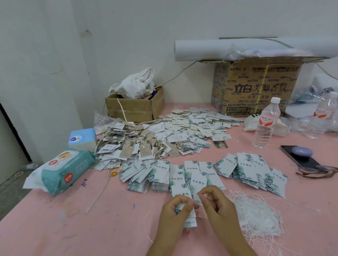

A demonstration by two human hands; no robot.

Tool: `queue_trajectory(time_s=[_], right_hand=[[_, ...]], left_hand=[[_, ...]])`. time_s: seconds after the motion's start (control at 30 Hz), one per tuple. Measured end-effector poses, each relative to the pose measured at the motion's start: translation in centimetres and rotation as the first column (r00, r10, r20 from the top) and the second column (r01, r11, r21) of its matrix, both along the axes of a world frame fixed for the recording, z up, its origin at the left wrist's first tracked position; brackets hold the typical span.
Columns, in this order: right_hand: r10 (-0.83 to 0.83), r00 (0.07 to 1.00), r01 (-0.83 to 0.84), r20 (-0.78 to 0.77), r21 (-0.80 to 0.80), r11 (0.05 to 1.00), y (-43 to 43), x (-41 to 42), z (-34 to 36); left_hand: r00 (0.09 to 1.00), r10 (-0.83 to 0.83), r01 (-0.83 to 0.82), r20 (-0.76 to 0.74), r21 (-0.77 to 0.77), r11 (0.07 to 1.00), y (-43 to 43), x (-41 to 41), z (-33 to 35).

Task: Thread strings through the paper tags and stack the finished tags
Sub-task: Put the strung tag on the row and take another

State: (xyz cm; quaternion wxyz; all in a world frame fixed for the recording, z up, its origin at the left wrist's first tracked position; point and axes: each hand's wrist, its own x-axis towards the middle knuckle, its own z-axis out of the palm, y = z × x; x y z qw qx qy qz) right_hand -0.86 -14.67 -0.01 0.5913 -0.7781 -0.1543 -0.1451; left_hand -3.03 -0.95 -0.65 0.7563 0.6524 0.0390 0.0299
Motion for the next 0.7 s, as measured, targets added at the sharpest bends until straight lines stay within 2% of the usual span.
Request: queue_trajectory(time_s=[0.1, 0.3, 0.47, 0.7], right_hand=[[0.023, 0.999, -0.023, 0.030, -0.022, 1.000, 0.30, -0.21, 0.44], [-0.005, 1.000, 0.005, -0.013, 0.058, 0.998, 0.26, -0.23, 0.77], [-0.019, 0.999, 0.019, -0.051, -0.008, 1.000, -0.04, 0.22, 0.45], [0.089, 0.991, -0.083, -0.101, 0.062, 0.995, 0.13, 0.26, 0.47]], left_hand=[[1.000, 0.012, -0.012, 0.002, 0.000, 1.000, 0.08, -0.02, 0.08], [1.000, -0.001, 0.001, 0.008, 0.008, 1.000, 0.03, -0.04, 0.22], [1.000, 0.002, -0.003, 0.011, 0.058, 0.998, -0.05, 0.00, -0.02], [0.998, 0.000, -0.008, 0.067, 0.112, 0.994, 0.00, 0.13, -0.29]])
